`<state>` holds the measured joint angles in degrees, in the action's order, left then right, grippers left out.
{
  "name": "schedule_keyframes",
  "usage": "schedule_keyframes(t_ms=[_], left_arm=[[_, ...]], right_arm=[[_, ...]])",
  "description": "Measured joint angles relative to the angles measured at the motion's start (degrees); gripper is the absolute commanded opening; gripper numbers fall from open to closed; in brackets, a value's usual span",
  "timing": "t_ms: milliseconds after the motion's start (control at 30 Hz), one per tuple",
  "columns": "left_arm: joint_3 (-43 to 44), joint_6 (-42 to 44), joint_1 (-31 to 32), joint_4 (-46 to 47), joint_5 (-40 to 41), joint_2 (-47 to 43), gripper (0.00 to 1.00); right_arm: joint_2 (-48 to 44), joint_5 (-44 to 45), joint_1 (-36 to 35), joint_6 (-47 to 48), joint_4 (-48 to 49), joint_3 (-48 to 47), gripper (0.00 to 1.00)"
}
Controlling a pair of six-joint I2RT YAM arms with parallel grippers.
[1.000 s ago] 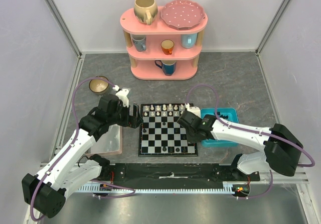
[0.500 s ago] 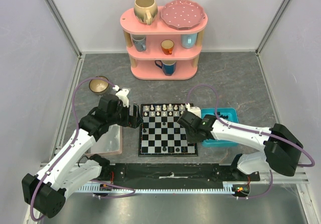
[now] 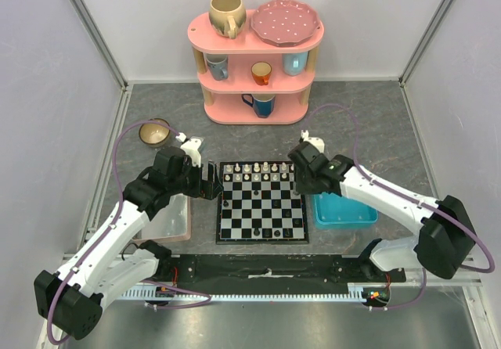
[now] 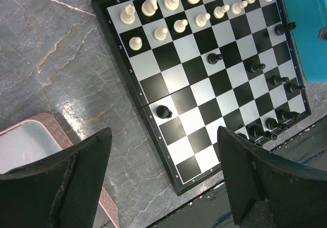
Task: Set up the chess pieces on the board
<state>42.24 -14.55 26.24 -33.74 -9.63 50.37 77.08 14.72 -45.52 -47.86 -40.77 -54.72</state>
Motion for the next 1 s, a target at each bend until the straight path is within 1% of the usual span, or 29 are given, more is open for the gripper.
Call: schedule_keyframes(t_ms=[100, 200, 500, 667, 1000], left_arm=[[0.00, 0.00, 0.00, 0.00, 0.00, 0.00, 0.89], [0.00, 0.00, 0.00, 0.00, 0.00, 0.00, 0.89], [0.00, 0.00, 0.04, 0.00, 0.00, 0.00, 0.89], [0.00, 0.00, 0.04, 0.00, -0.02, 0.00, 0.89], [0.00, 0.00, 0.04, 0.00, -0.07, 0.00, 0.89]], right_arm=[[0.17, -0.70, 3.87, 2.27, 0.79, -0.59, 0.41], [1.55, -1.33, 5.77, 4.00, 1.57, -0.61, 0.41], [6.21, -4.37, 6.54, 6.03, 5.49, -0.61, 0.40], [8.13, -4.55, 6.78, 6.43, 6.99, -0.61, 0.41], [10.80, -4.79, 7.41, 7.02, 7.69, -0.61, 0.36]])
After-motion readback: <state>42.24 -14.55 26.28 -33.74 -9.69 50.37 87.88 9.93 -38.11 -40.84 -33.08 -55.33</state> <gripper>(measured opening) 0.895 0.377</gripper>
